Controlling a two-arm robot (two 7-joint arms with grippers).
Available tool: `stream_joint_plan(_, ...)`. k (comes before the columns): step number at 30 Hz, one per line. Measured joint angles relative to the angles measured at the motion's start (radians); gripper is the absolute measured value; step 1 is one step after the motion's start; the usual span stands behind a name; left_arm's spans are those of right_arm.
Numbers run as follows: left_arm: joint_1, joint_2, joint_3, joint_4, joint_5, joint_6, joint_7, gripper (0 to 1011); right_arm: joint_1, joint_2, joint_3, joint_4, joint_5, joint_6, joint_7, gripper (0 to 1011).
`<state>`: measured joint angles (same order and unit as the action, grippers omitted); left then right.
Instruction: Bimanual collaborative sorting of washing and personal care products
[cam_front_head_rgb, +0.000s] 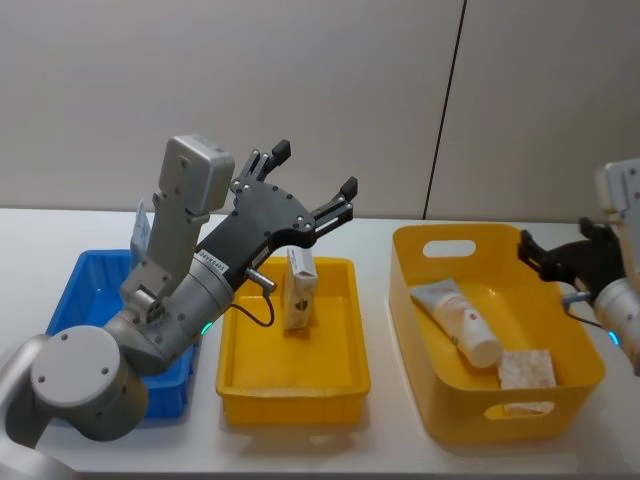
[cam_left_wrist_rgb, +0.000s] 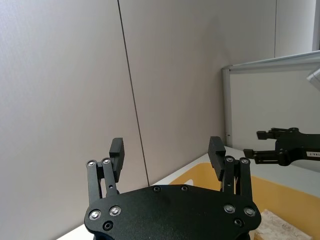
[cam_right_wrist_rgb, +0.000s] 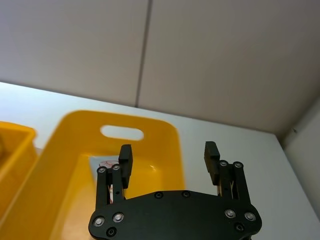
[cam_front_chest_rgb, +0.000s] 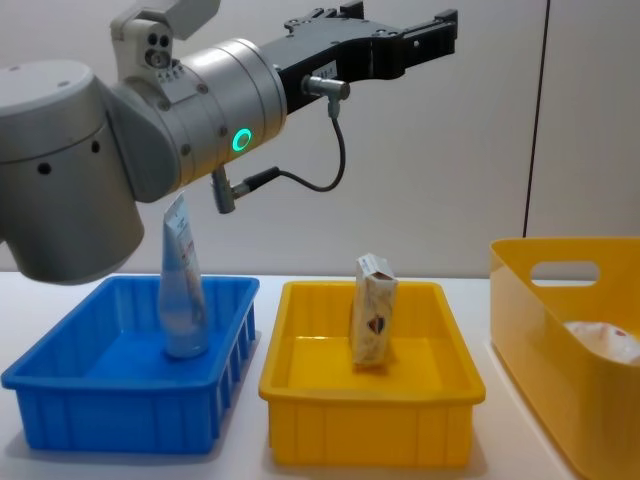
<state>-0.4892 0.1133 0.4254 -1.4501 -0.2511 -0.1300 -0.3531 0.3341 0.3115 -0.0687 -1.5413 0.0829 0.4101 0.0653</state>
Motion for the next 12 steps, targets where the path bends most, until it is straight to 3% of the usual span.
stream_joint_plan(6, 0.000, 0.000, 0.000, 0.000, 0.000, 0.000, 0.000, 1001, 0.000, -0.002, 0.030, 0.022, -0.005, 0.022, -0.030, 1002)
stream_joint_plan(12, 0.000, 0.000, 0.000, 0.000, 0.000, 0.000, 0.000, 1001, 0.000, -0.004, 0.052, 0.039, -0.009, 0.038, -0.051, 1002)
